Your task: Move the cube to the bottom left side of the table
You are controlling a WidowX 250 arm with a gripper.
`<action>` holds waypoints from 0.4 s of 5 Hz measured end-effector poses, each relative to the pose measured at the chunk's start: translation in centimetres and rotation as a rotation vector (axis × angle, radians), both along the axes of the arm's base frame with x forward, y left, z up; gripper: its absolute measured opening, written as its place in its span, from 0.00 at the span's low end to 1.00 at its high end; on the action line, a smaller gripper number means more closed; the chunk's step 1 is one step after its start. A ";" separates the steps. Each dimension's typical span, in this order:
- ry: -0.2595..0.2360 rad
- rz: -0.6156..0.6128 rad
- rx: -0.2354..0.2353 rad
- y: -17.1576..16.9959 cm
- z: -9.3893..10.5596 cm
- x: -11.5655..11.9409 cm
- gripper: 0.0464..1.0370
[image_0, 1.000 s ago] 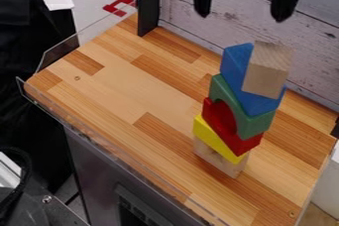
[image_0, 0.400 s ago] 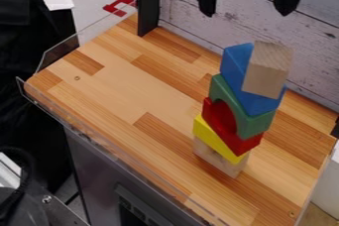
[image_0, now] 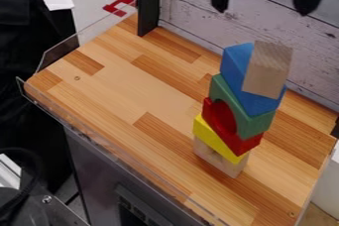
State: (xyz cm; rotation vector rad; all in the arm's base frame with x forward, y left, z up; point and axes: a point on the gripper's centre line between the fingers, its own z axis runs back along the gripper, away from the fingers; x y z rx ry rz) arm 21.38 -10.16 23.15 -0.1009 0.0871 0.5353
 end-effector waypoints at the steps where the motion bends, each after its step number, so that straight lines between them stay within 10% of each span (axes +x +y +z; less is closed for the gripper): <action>1: 0.005 -0.036 -0.014 -1.0 0.0 -0.4 0.96; 2: 0.017 -0.102 -0.036 -1.2 -0.2 -0.7 0.96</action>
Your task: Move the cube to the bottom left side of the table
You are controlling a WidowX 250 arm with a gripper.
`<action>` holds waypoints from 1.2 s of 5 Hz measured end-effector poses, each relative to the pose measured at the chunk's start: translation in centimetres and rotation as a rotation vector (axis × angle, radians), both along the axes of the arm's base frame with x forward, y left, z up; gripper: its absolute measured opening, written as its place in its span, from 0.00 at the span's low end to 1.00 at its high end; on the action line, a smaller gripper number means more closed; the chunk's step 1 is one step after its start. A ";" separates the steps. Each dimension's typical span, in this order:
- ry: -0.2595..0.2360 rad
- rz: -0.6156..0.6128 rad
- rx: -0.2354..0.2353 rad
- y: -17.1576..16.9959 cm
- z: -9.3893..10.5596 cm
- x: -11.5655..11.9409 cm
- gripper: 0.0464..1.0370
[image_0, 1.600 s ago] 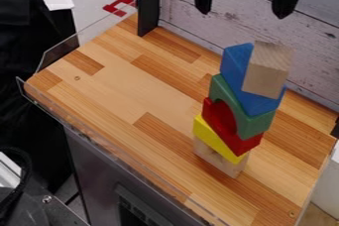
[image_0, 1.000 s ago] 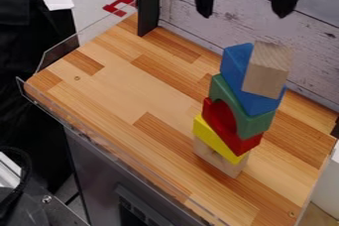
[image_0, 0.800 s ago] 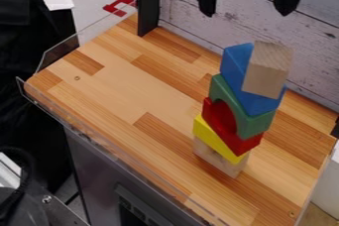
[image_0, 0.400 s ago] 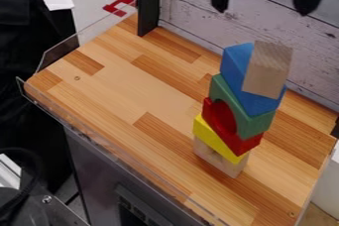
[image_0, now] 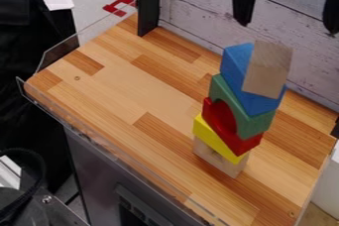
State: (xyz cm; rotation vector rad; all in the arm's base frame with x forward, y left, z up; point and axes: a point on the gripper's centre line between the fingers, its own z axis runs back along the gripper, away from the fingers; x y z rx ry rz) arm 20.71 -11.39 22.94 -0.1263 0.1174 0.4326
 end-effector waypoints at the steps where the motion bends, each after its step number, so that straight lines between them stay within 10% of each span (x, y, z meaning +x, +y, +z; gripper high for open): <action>1: 0.060 -0.023 -0.002 0.6 -1.3 -0.7 0.96; 6: 0.060 -0.106 -0.037 -0.5 -1.9 -0.5 0.96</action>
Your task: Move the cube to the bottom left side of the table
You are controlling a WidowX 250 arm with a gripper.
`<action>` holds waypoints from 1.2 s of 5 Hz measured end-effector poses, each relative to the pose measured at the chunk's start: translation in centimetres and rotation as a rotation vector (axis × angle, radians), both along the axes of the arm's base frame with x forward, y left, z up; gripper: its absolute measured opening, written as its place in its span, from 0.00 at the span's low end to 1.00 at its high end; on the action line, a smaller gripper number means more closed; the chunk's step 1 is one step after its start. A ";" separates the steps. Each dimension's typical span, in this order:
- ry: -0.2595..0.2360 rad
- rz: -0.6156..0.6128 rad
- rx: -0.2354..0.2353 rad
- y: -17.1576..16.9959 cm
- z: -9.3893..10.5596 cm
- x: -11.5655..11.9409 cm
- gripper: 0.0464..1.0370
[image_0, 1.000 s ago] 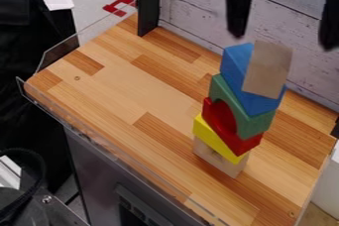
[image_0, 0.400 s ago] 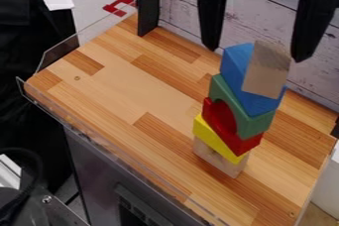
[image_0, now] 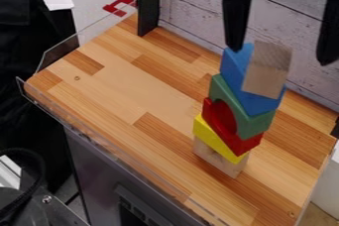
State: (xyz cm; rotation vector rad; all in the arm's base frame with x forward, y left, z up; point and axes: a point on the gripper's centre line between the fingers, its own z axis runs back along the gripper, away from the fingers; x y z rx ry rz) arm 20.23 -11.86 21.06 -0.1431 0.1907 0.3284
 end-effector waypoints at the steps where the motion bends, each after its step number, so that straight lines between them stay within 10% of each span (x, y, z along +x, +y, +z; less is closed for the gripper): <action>1: 0.029 -0.018 -0.006 0.0 -0.4 0.0 0.96; 6: 0.128 0.024 0.006 1.1 -2.5 -0.7 0.96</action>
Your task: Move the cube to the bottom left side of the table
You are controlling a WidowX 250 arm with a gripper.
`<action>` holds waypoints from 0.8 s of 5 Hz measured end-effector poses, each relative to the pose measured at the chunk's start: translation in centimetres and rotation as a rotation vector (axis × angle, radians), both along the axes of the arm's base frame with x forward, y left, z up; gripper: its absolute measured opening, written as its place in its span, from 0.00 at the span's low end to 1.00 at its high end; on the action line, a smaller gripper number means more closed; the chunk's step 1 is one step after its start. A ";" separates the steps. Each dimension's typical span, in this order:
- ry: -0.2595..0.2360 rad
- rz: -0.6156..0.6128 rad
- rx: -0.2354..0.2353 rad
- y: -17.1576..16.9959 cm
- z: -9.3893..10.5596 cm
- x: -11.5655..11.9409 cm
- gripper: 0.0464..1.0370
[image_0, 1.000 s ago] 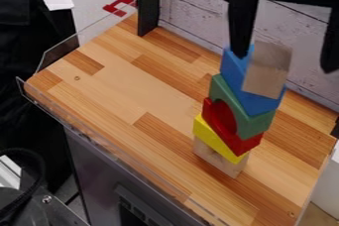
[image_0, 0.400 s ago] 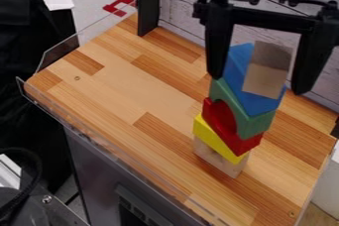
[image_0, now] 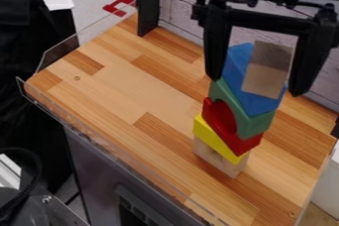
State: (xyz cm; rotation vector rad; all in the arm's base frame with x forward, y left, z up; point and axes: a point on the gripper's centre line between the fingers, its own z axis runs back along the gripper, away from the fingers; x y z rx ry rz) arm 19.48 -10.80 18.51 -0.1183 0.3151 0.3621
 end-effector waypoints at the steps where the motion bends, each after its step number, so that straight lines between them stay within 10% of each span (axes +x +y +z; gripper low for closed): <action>1: -0.001 0.000 -0.001 -0.1 -0.2 0.1 0.93; 3: -0.012 0.017 0.002 -0.2 -0.3 0.4 0.46; 4: -0.018 0.022 0.013 -0.1 0.1 0.6 0.46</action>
